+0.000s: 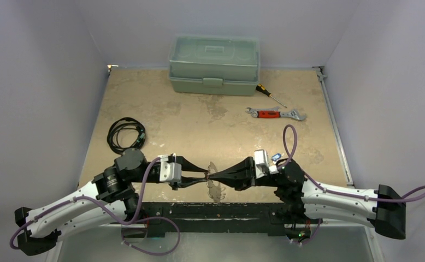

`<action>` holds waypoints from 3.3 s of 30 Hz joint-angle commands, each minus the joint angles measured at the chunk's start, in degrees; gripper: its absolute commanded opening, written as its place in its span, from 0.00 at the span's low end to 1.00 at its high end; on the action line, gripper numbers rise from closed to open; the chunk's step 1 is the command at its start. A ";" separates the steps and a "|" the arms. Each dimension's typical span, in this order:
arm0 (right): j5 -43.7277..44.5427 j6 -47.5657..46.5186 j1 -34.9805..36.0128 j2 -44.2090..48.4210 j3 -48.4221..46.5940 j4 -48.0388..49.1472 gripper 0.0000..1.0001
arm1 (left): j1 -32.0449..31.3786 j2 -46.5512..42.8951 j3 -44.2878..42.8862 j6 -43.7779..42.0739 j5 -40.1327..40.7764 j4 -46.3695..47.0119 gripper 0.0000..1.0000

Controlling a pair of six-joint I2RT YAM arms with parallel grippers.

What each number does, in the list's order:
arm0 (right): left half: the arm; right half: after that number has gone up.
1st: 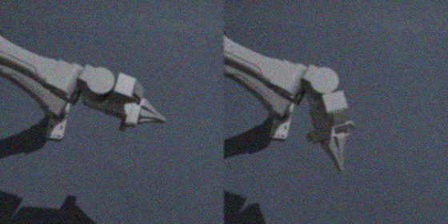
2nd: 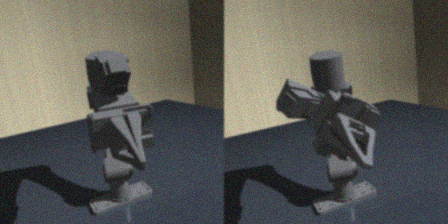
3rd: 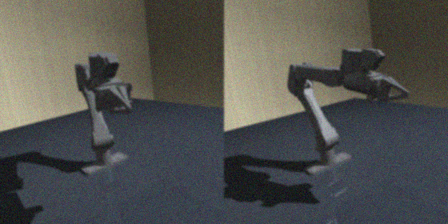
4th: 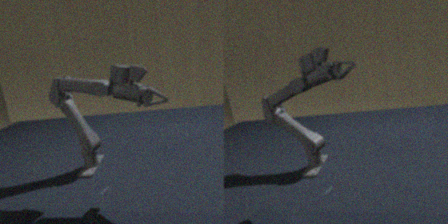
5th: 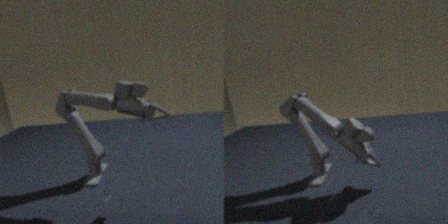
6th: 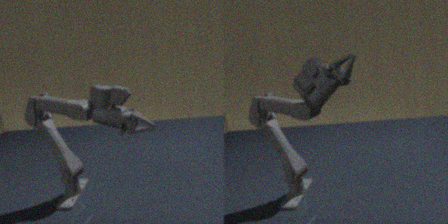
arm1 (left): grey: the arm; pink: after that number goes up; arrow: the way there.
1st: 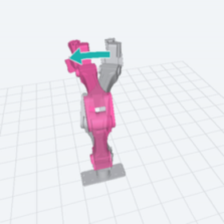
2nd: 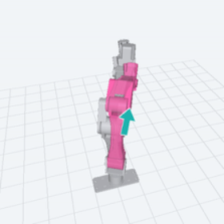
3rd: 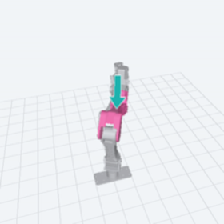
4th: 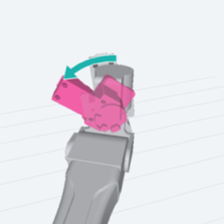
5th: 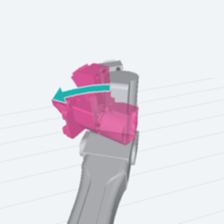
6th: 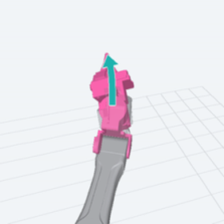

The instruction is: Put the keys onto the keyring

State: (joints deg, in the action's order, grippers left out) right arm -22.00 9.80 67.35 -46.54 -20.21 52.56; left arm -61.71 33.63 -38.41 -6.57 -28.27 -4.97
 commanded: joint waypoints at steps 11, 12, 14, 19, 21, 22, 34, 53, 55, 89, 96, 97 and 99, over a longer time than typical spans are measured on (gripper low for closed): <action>0.98 -2.48 -0.03 0.78 -0.37 -0.78 0.00 | 0.37 -0.96 -1.75 0.15 1.37 1.56 0.28; 0.99 -2.58 -0.03 0.83 -0.36 -0.97 0.00 | 0.37 -1.13 -1.73 0.09 1.64 1.55 0.31; 0.99 -2.88 -0.03 0.86 -0.36 -1.49 0.00 | 0.37 -1.44 -1.62 0.04 2.07 1.63 0.32; 1.08 -3.25 -0.03 0.76 -0.35 -1.61 0.00 | 0.45 -1.51 -1.56 0.06 2.22 1.57 0.30; 1.08 -3.35 -0.03 0.67 -0.36 -1.36 0.00 | 0.45 -1.25 -1.62 0.00 1.97 1.48 0.27; 1.04 -3.36 -0.03 0.62 -0.28 -1.13 0.00 | 0.45 -1.08 -1.58 -0.11 1.99 1.33 0.26; 3.10 -2.67 -0.03 -0.42 -1.16 -2.31 0.15 | 0.45 3.01 -3.38 -1.72 6.59 -2.15 0.00; 21.77 2.50 -0.03 14.34 6.61 -15.54 0.99 | 0.45 17.81 -15.50 0.76 19.56 -11.12 0.00; 22.90 2.04 -0.03 12.92 6.67 -15.02 0.99 | 0.45 18.71 -16.36 2.28 20.15 -11.31 0.00; 27.59 -5.46 0.06 -5.57 3.23 -3.76 0.72 | 0.45 19.90 -20.20 15.90 23.88 -11.43 0.00; 28.82 -7.88 0.06 -6.47 2.50 -3.95 0.29 | 0.45 19.32 -20.80 17.30 23.70 -12.18 0.00; 28.85 -7.98 0.06 -6.33 2.54 -4.07 0.25 | 0.45 19.24 -20.87 17.36 23.64 -12.37 0.00; 28.77 -8.16 -0.01 -6.09 2.41 -4.68 0.11 | 0.45 19.03 -21.22 17.43 23.73 -13.12 0.00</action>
State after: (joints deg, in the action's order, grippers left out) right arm 5.17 3.29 67.18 -53.25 -15.44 45.69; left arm -61.45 54.08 -56.16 9.32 -4.62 -19.42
